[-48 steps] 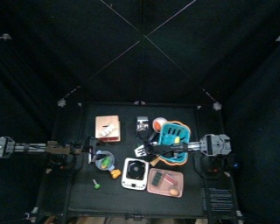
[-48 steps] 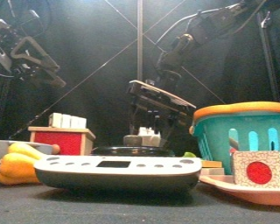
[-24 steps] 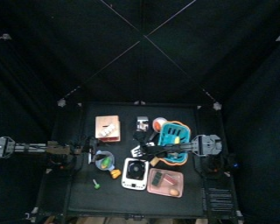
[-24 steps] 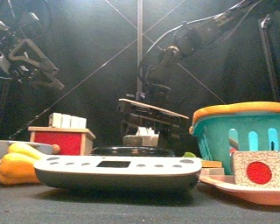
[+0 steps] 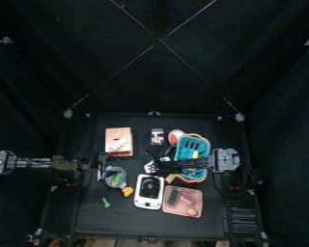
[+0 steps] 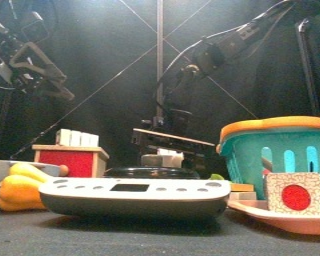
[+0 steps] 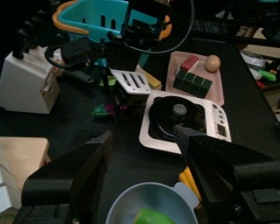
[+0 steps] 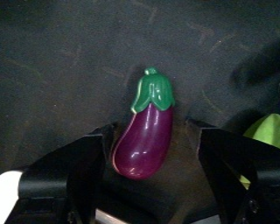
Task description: Grab eggplant
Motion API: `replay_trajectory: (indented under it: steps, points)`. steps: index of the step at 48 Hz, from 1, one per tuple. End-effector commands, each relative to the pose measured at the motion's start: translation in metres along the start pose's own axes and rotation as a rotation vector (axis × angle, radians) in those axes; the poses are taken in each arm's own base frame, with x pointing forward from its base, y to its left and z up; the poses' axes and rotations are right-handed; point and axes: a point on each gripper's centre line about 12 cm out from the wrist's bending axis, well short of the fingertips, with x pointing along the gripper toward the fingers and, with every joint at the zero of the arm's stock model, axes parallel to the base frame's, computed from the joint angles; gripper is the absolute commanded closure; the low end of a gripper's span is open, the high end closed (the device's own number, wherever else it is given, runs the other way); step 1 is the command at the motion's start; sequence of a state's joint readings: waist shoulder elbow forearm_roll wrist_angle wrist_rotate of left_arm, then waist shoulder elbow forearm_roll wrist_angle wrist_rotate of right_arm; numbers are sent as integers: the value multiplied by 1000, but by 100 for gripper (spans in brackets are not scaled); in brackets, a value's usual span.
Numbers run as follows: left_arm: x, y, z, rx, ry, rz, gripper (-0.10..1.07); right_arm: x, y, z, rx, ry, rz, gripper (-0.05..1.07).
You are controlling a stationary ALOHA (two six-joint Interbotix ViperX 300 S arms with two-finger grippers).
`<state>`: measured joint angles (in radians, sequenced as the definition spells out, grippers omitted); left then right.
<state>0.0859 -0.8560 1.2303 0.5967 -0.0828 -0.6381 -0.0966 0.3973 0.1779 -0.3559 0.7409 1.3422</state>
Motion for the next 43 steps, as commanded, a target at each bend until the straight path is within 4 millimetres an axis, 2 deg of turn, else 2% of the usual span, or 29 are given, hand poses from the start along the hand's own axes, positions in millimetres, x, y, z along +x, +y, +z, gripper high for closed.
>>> replay_trajectory:
  steps: [1,16,30,43]
  points:
    - [0,-3,8,21,-38,-21,5,-13,7,9,12,-21,37,7]
    - [-4,-12,15,66,-144,-95,5,-14,8,8,8,-22,36,14]
    - [-9,-11,5,69,-134,-90,5,-14,9,8,6,-23,36,22]
    - [-20,-2,-6,68,-80,-13,5,-27,12,15,-3,-50,58,27]
